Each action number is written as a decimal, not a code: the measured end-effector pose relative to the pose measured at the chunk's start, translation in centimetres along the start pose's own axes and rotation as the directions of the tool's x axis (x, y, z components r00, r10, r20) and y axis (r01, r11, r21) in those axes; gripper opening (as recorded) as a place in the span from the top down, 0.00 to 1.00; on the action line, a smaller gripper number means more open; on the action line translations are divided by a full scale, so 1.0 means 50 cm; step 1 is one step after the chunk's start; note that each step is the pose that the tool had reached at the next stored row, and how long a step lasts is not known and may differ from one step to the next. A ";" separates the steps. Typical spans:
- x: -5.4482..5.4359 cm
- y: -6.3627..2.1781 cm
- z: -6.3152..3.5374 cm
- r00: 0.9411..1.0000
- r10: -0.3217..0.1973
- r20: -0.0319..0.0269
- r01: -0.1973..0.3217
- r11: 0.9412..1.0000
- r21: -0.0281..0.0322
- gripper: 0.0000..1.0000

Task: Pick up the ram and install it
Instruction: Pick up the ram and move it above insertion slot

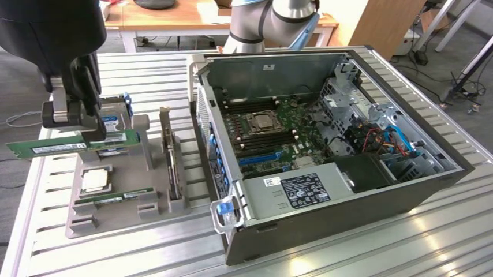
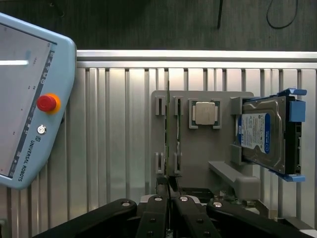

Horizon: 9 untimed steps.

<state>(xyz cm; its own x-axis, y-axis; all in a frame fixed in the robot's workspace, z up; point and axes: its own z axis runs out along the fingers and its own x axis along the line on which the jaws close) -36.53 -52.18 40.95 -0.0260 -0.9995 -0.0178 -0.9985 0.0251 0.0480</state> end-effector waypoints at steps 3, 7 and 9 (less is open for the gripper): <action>0.000 -0.009 0.000 1.000 -0.001 0.000 0.001 1.000 0.000 0.88; -0.001 -0.022 -0.001 1.000 -0.002 0.000 0.002 1.000 0.000 0.88; -0.001 -0.029 -0.001 1.000 -0.003 0.000 0.003 1.000 0.000 0.88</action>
<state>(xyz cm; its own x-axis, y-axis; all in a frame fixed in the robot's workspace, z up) -35.08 -52.18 40.95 -0.0233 -0.9996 -0.0180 -0.9986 0.0224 0.0481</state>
